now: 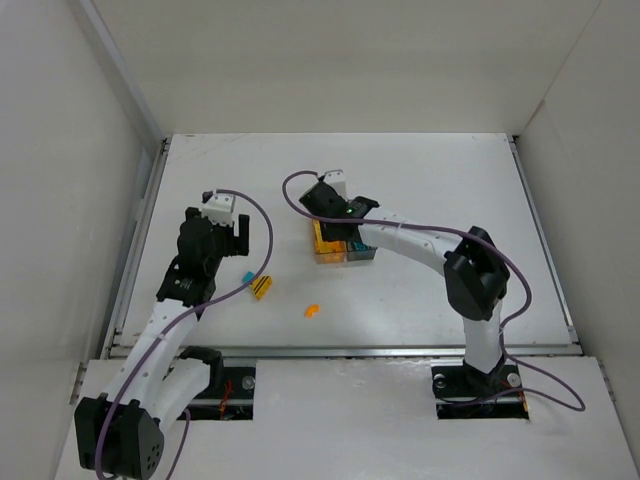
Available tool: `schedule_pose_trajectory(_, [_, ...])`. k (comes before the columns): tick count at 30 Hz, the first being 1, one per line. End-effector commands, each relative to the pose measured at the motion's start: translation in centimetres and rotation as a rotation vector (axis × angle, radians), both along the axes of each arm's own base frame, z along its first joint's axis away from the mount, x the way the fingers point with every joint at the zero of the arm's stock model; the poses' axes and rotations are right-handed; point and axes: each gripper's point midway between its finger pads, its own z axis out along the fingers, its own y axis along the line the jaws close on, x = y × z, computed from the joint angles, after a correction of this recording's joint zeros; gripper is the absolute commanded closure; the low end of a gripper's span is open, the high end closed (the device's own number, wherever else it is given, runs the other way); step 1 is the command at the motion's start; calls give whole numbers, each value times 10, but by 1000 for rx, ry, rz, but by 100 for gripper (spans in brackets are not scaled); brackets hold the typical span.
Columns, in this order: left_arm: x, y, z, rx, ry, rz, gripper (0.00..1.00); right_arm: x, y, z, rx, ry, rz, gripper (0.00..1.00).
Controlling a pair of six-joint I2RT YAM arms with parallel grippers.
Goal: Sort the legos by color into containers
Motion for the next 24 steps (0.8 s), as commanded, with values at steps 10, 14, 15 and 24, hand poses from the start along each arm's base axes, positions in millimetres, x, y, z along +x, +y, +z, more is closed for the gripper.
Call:
schedule_pose_trajectory(10, [10,-4,22,6,-80,-24,23,-8,9,-9,-10,33,72,39])
schedule_pose_trajectory(14, [8,3,19,25,-76,2,23,-11,24,-1,18,24,148,34])
schedule_pose_trajectory(15, [7,3,22,23,-85,2,23,-11,24,2,12,23,155,33])
schedule_pose_trajectory(24, [2,-4,16,-41,-67,-11,23,-114,69,16,44,28,388,18])
